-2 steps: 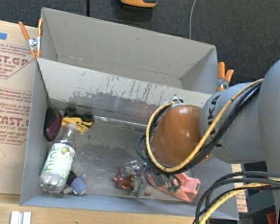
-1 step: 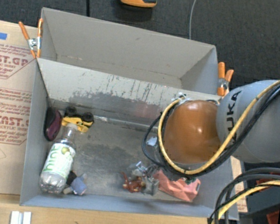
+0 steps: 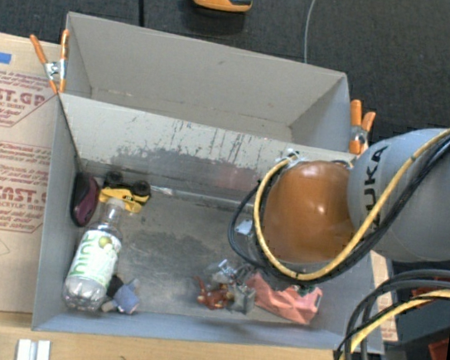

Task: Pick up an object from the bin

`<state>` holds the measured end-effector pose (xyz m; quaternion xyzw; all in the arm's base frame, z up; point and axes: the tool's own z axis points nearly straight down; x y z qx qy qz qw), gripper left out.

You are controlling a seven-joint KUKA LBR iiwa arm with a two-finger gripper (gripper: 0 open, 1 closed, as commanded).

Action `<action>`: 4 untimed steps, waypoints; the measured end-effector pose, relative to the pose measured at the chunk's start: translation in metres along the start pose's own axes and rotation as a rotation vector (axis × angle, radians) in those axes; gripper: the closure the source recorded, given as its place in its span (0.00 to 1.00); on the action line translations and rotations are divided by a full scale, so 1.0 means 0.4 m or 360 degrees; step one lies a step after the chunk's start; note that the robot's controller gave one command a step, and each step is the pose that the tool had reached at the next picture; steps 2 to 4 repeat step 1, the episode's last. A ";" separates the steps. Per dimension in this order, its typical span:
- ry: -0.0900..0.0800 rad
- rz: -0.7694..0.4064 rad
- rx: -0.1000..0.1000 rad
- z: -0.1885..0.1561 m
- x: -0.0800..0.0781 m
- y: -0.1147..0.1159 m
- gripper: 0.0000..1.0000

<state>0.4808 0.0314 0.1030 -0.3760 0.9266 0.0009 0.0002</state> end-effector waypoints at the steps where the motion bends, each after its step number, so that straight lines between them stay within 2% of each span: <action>1: 0.0006 -0.0002 -0.0004 -0.142 -0.053 -0.025 1.00; 4: 0.0006 -0.0002 -0.0004 -0.142 -0.053 -0.025 1.00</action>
Offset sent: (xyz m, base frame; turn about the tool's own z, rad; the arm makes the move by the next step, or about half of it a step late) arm 0.0447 -0.0357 0.1044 -0.0258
